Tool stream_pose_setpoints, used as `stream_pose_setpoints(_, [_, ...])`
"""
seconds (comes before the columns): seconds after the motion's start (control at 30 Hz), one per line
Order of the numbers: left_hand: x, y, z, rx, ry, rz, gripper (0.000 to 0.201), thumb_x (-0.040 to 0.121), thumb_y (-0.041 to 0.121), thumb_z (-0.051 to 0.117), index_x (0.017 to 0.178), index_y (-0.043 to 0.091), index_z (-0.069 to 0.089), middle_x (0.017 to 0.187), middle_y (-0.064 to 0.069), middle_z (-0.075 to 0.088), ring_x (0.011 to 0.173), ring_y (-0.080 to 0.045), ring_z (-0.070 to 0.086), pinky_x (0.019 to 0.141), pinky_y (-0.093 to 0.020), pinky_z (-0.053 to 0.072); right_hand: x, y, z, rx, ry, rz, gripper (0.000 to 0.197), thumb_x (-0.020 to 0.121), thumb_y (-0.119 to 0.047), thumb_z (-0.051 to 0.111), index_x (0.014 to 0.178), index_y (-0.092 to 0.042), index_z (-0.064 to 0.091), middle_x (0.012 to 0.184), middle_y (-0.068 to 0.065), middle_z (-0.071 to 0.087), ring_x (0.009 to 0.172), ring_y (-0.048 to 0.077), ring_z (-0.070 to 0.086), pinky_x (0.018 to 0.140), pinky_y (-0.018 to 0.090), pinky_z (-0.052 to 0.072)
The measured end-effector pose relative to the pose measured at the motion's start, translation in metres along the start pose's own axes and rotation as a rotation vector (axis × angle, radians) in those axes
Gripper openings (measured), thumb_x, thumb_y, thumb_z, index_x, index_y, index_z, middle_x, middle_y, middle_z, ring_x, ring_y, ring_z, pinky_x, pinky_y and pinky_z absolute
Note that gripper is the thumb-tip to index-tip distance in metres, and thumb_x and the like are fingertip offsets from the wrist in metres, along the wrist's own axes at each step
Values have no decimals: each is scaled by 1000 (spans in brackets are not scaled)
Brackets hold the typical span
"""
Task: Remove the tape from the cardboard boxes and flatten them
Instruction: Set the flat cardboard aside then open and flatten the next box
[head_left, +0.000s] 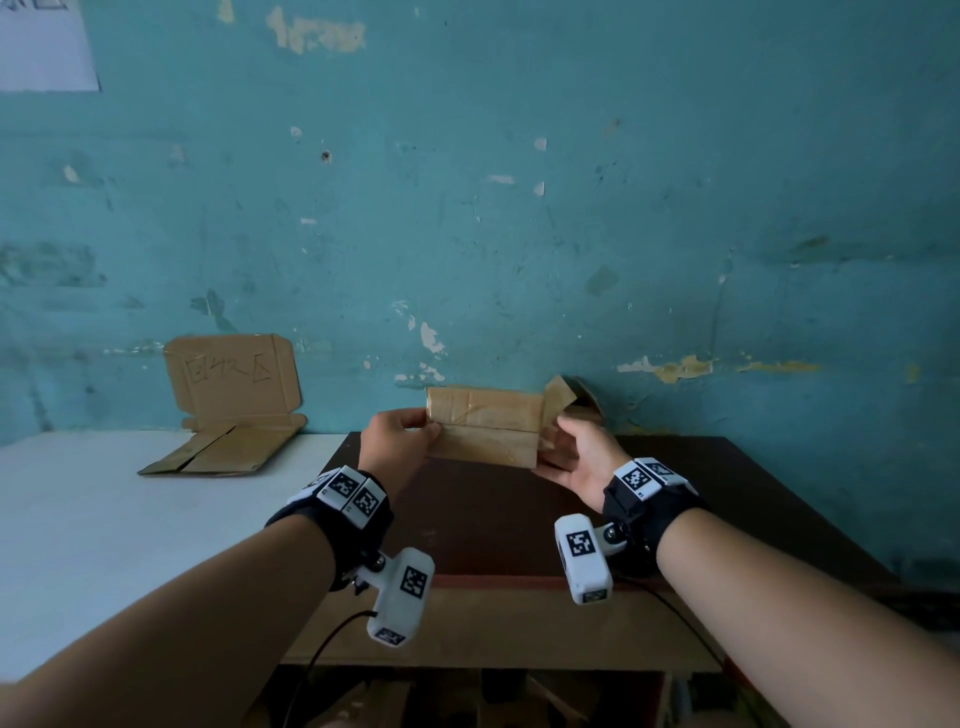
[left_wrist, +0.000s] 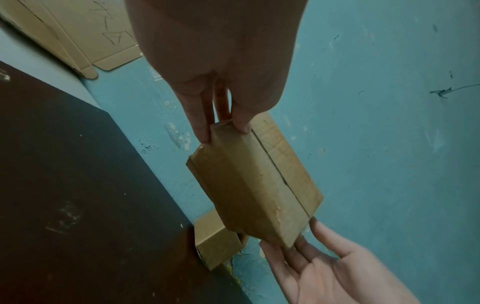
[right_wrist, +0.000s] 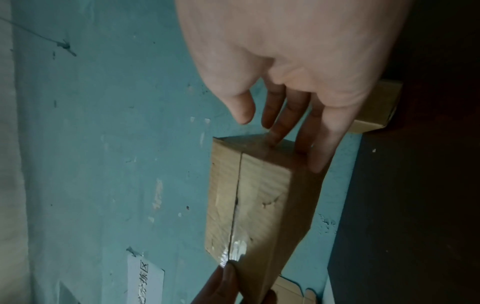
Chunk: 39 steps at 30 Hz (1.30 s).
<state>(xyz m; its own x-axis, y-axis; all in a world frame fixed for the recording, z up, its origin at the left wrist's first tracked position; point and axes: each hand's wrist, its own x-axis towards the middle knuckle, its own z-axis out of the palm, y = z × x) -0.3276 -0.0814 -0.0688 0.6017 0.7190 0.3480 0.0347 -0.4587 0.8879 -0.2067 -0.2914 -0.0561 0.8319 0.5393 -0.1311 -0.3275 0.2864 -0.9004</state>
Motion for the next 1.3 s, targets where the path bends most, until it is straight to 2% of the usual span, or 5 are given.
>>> stream_pose_setpoints(0.23, [1,2,-2,-13,-50,41,17,89,18,72,104,24,78,92,13,74,93,-14,71,89,-34,58,-6,-4,-1,52,-62,212,68,82,-60,72,129,-12,60,130,20,65,112,40,67,76,55,60])
stream_pose_setpoints(0.43, [-4,19,6,83,-34,133,31,91,17,69,122,21,70,112,3,72,97,-15,69,83,-28,51,-6,-2,0,-17,-64,249,61,82,-45,77,131,-13,59,117,19,66,109,39,66,89,63,54])
stream_pose_setpoints(0.77, [-39,49,38,603,52,498,41,83,30,63,122,21,59,135,-8,44,129,-33,33,109,-45,30,0,5,15,121,-10,168,54,94,-52,56,126,-9,59,126,24,60,111,38,60,81,59,58])
stream_pose_setpoints(0.97, [-46,49,53,585,-136,531,53,82,47,64,130,26,57,133,-3,46,126,-27,36,106,-40,36,-4,9,18,86,70,128,51,89,-53,63,119,-13,68,113,18,71,100,33,69,75,53,60])
stream_pose_setpoints(1.3, [-46,38,63,572,-146,524,79,70,58,76,131,22,43,128,-1,40,119,-21,40,103,-36,41,-10,20,20,165,-43,123,37,95,-44,65,106,-9,72,105,16,76,108,33,69,97,53,54])
